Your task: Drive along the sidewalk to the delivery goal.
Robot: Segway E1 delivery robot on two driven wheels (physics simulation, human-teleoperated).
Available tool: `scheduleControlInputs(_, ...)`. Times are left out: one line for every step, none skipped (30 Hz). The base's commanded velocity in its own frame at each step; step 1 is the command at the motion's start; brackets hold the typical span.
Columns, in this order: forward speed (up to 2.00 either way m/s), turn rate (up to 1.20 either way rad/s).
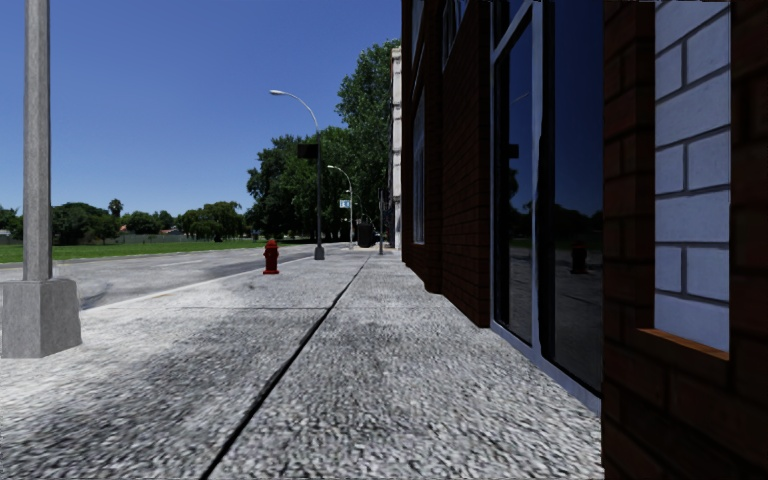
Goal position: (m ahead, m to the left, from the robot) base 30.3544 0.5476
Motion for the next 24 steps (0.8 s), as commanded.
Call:
scheduleControlInputs(2.0, 0.0)
scheduleControlInputs(2.0, 0.0)
scheduleControlInputs(2.0, 0.0)
scheduleControlInputs(2.0, 0.0)
scheduleControlInputs(2.0, 0.0)
scheduleControlInputs(2.0, 0.0)
scheduleControlInputs(2.0, 0.0)
scheduleControlInputs(2.0, 0.0)
scheduleControlInputs(2.0, 0.0)
scheduleControlInputs(2.0, 0.0)
scheduleControlInputs(2.0, 0.0)
scheduleControlInputs(2.0, 0.0)
scheduleControlInputs(2.0, 0.0)
scheduleControlInputs(2.0, 0.0)
scheduleControlInputs(2.0, 0.0)
scheduleControlInputs(2.0, 0.0)
scheduleControlInputs(2.0, 0.0)
scheduleControlInputs(2.0, 0.0)
scheduleControlInputs(2.0, 0.0)
scheduleControlInputs(2.0, 0.0)
scheduleControlInputs(2.0, 0.0)
scheduleControlInputs(2.0, 0.0)
scheduleControlInputs(2.0, 0.0)
scheduleControlInputs(2.0, 0.0)
